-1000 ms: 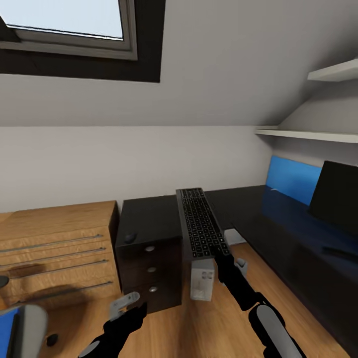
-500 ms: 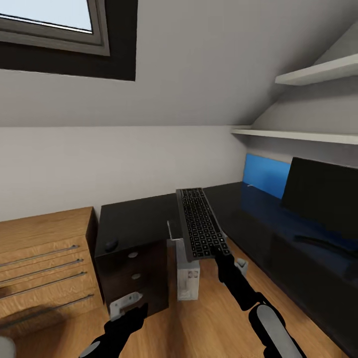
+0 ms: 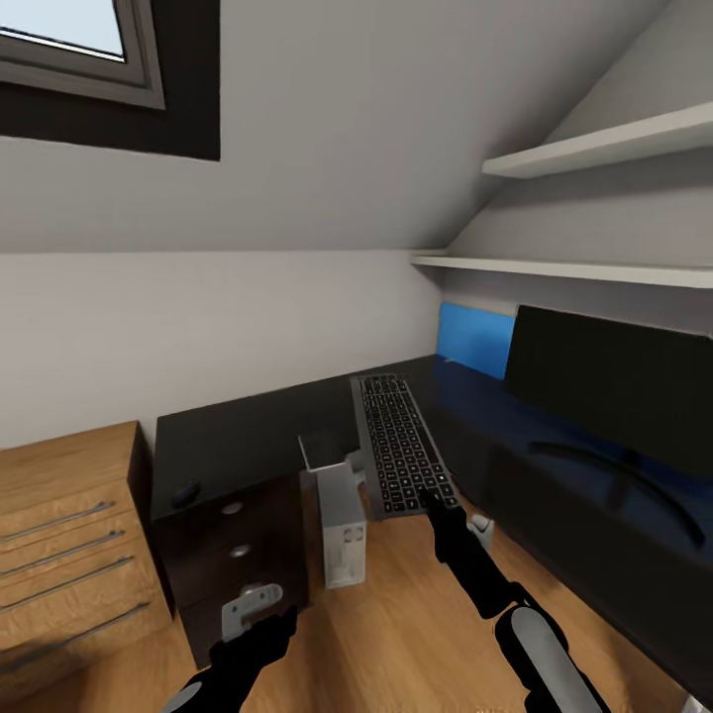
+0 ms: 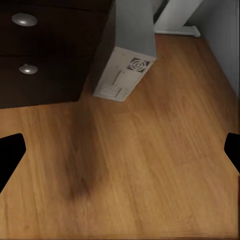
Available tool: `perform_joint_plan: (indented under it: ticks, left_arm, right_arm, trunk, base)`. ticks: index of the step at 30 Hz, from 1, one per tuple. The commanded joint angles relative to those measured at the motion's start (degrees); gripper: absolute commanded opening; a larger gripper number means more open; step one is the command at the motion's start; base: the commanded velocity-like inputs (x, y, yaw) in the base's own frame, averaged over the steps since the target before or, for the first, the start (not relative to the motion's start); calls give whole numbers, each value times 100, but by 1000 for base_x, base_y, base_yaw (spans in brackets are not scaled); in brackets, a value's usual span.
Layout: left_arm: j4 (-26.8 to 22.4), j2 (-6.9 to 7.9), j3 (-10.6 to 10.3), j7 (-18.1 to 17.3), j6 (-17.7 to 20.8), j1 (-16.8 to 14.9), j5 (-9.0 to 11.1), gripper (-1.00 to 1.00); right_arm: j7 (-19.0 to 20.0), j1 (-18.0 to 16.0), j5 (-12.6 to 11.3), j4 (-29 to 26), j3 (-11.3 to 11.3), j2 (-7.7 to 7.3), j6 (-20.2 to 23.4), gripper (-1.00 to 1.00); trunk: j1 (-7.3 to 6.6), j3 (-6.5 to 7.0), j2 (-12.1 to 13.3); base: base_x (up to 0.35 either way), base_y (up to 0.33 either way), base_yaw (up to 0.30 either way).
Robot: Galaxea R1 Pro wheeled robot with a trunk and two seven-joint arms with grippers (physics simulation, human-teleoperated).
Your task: In the bedroom, organize the workspace by keeping the computer under the desk, ensuring the monitor is on the desk, placing the keyboard on the desk next to the monitor, placing the mouse on the desk next to the keyboard, moving the folder from the swivel chair onto the desk next to the mouse, stacking the notebook on top of the folder with the pen on top of the notebook, and positioning the swivel chair next to the desk.
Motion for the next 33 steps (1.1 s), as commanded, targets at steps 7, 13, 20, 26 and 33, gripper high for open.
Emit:
perform_joint_plan:
  ticks: [7, 13, 20, 26, 33]
  left_arm:
    - [-22, 6, -13, 40, 14, -5, 21, 100]
    - [-26, 6, -14, 40, 14, -5, 22, 100]
    - [-19, 7, 12, 40, 14, -5, 22, 100]
    - [-10, 6, 20, 44, 14, -5, 20, 100]
    - [-2, 6, 18, 40, 21, -5, 22, 100]
  right_arm:
    - [32, -6, -65, 3, 5, -3, 10, -100]
    - [32, -6, -64, 10, 10, -3, 5, -100]
    - [32, -6, -64, 10, 10, -3, 2, -100]
    - [32, -6, -56, 10, 19, 6, 1, -100]
    - [32, -6, -56, 10, 19, 5, 1, -100]
  trunk:
    - [0, -6, -4]
    - [0, -6, -4]
    - [0, -6, -4]
    - [0, -6, -4]
    - [0, -6, -4]
  base:
    - [-3, 1, -297]
    - [0, 0, -297]
    - [0, 0, -297]
    - [-7, 6, -297]
    - [-144, 125, -297]
